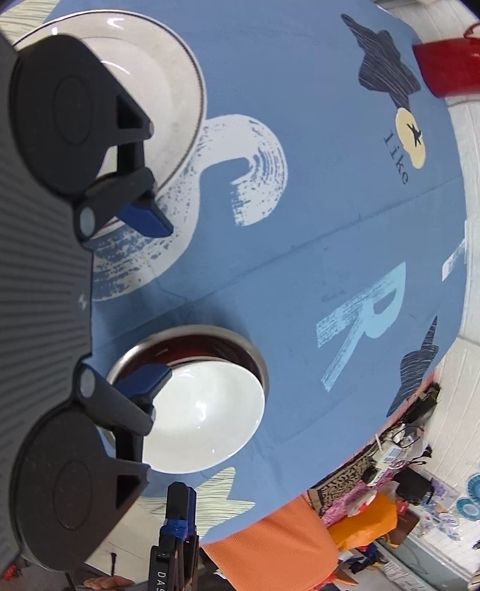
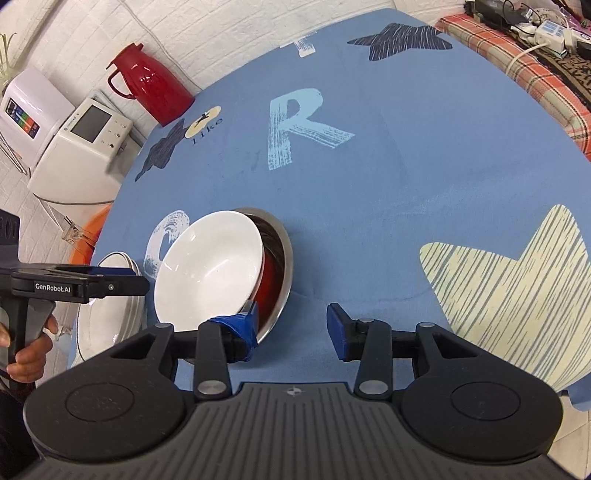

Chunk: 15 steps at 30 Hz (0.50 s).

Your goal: Organize plates and bowls

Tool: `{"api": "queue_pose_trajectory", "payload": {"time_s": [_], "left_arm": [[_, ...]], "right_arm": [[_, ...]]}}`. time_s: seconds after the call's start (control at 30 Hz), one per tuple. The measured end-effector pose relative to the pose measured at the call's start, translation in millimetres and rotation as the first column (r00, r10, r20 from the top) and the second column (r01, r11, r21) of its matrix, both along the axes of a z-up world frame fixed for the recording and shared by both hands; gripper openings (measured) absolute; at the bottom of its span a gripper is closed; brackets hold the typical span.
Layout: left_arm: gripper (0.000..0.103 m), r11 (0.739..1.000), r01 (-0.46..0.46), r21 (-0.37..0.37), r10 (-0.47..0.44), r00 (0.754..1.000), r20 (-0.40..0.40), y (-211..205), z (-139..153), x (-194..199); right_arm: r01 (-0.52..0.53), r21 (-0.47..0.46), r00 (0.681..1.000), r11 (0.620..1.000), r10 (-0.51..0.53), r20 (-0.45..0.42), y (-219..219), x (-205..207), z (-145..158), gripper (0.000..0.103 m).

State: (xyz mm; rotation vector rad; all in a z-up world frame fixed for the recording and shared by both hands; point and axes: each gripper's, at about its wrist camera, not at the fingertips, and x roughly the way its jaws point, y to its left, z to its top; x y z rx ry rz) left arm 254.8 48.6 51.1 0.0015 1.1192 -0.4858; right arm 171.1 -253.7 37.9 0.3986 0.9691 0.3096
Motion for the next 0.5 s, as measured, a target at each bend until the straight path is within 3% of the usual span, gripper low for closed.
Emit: {"api": "queue_pose_trajectory", "payload": {"time_s": [0.27,0.5], "left_arm": [[0.077,0.999,0.007,0.038,-0.006,1.0,-0.014,-6,-17,17],[0.08,1.0,-0.002,0.022,0.003,0.999,-0.044,-9,-29,25]], "right_arm": [[-0.003,-0.018,0.999,1.0,0.002,-0.04,2,6,-7,0.026],[-0.011,-0.035,0.998,0.999,0.009,-0.061,8,9,-8,0.027]]}}
